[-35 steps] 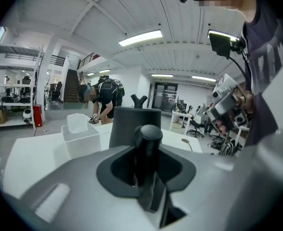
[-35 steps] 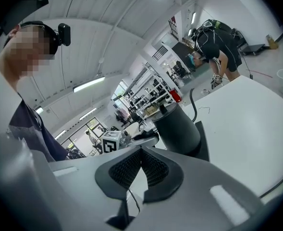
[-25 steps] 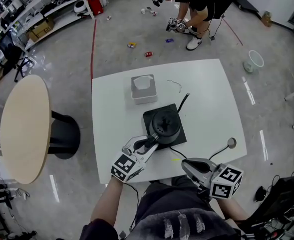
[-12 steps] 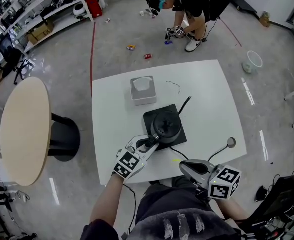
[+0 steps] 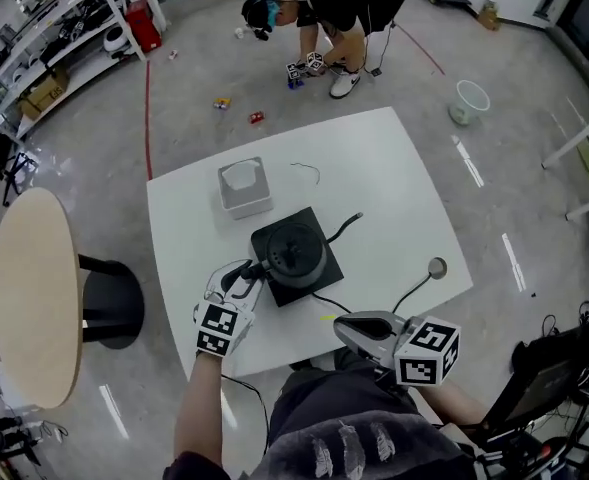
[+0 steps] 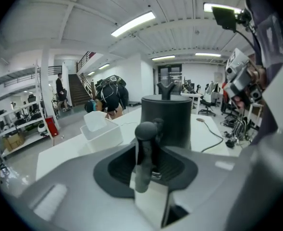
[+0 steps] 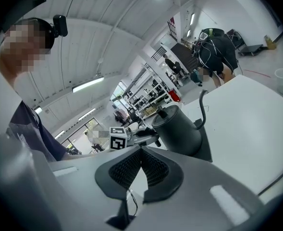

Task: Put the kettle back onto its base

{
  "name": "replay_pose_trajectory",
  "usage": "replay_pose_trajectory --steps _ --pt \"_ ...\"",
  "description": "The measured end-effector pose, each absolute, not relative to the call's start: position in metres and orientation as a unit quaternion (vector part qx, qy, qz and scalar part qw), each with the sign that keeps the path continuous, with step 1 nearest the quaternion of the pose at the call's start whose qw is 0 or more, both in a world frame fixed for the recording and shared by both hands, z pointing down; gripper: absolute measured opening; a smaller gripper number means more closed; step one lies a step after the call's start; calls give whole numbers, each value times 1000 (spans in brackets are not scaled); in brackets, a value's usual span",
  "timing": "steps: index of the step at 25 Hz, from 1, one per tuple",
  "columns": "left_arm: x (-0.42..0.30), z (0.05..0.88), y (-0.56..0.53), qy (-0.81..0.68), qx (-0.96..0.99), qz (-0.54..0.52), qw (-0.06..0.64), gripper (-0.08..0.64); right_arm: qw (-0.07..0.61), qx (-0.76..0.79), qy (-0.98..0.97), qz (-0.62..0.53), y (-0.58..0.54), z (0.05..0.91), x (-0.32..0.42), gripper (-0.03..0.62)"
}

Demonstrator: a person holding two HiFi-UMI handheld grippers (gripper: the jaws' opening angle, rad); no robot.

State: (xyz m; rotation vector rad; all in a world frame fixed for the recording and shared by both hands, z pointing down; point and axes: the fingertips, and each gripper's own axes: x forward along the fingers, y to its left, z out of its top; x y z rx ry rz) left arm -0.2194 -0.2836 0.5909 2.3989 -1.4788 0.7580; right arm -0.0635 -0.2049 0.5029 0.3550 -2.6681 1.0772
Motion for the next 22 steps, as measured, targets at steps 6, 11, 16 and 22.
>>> replay_pose_trajectory --steps 6,11,16,22 --pt "-249 602 -297 -543 787 269 114 117 121 116 -915 366 -196 510 -78 2" --pt "-235 625 -306 -542 781 280 130 107 117 124 -913 370 -200 515 -63 2" --pt "-216 612 -310 -526 788 293 129 106 116 133 -910 375 -204 499 -51 2" --pt "-220 599 -297 -518 791 302 126 101 124 119 -915 365 -197 484 -68 2"
